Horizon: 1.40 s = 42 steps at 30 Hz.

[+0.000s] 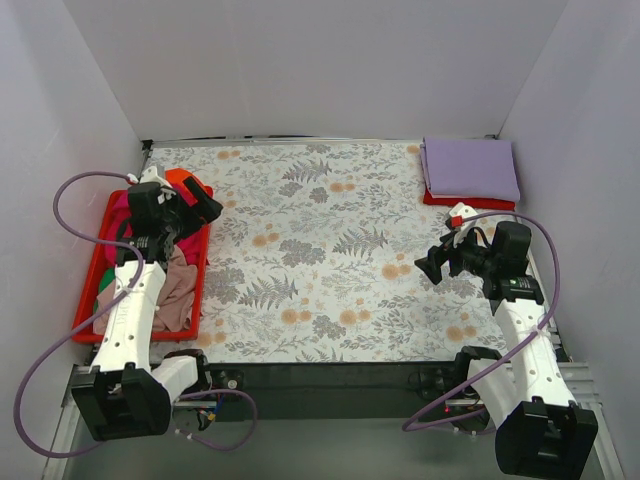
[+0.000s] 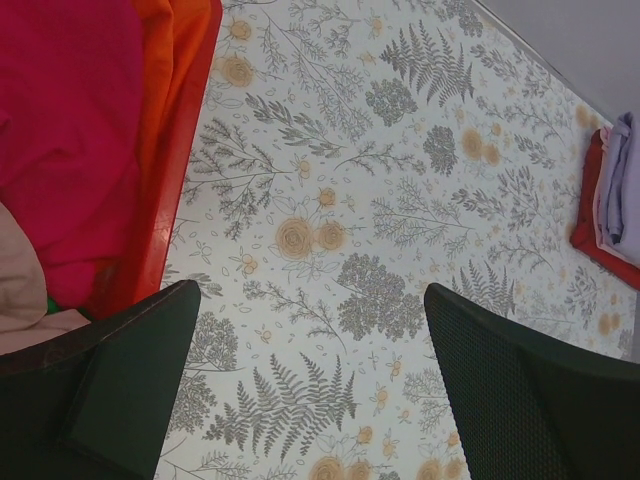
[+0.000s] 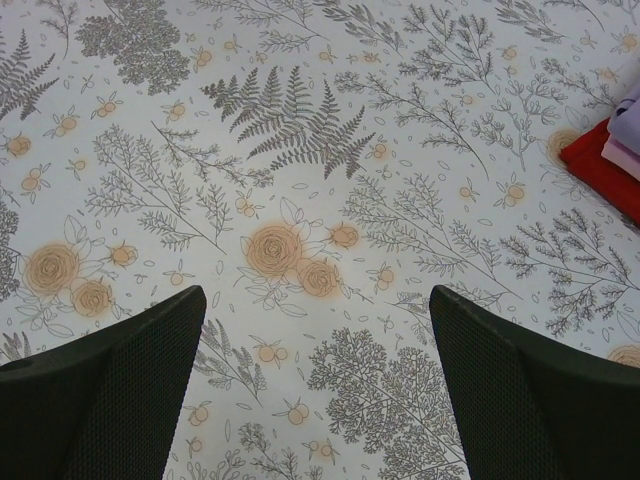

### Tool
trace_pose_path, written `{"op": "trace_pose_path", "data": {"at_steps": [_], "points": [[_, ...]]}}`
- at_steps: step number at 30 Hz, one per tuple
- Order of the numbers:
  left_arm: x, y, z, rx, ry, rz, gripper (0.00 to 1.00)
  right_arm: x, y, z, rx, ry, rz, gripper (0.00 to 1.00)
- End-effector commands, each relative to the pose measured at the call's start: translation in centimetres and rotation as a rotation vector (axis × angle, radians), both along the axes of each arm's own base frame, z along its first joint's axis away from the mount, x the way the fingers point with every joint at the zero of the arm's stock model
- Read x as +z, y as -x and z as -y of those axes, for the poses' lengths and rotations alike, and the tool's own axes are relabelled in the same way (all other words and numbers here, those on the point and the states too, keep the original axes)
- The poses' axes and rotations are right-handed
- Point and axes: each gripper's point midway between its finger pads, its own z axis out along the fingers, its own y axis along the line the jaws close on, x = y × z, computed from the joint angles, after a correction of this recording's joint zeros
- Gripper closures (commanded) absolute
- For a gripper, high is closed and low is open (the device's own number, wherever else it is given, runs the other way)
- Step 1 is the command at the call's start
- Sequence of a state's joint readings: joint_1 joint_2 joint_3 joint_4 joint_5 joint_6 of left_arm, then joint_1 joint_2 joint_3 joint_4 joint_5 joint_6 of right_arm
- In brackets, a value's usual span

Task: Fold and stack the t-shirts
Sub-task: Grab the tshirt from the pile

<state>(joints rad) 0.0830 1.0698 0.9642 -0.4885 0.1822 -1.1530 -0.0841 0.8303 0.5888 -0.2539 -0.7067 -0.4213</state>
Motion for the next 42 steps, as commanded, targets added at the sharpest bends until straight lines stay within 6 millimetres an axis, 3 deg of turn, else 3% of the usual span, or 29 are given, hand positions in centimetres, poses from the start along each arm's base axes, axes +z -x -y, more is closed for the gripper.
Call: {"op": "trace_pose_path", "data": {"at_steps": [1,10,13,17,22,26,31,32,37,39,42], "points": [[2.5,-0.9,-0.1,-0.006,0.02,0.073,0.06,0.9,-0.3,-0.2,0.033,0.013,0.073,0.02],[-1.6,-2.5,-4.0,0.135,0.015,-0.032,0.12,0.8,-0.3,0.0,0.019,0.023,0.076,0.02],[-3.1,-3.3,-6.5,0.234,0.003,-0.082,0.18,0.8,-0.4,0.1,0.014,0.026,0.076,0.01],[-4.9,-3.5,-11.0,0.449,-0.028,-0.151,0.18,0.7,-0.4,0.2,0.007,0.026,0.069,0.02],[-7.1,-3.6,-14.4,0.595,-0.018,-0.211,0.18,0.5,-0.5,0.4,-0.003,0.029,0.062,0.02],[-7.8,-4.4,-15.9,0.635,-0.019,-0.222,0.22,0.3,-0.6,0.4,-0.005,0.029,0.053,0.02],[-8.2,-6.1,-16.2,0.622,0.0,-0.222,0.43,0.2,-0.7,0.6,-0.016,0.036,0.052,0.02],[-8.6,-6.3,-16.3,0.611,-0.002,-0.232,0.57,0.1,-0.7,0.6,-0.018,0.037,0.05,0.02],[-6.8,-7.4,-15.5,0.53,0.015,-0.179,0.87,0.0,-0.7,0.7,-0.023,0.039,0.048,0.02],[-4.0,-7.8,-15.1,0.486,0.002,-0.105,1.0,0.0,-0.8,0.7,-0.023,0.039,0.048,0.02],[0.6,-8.4,-14.0,0.405,0.006,0.007,1.0,0.0,-0.8,0.7,-0.022,0.038,0.048,0.02]]}}
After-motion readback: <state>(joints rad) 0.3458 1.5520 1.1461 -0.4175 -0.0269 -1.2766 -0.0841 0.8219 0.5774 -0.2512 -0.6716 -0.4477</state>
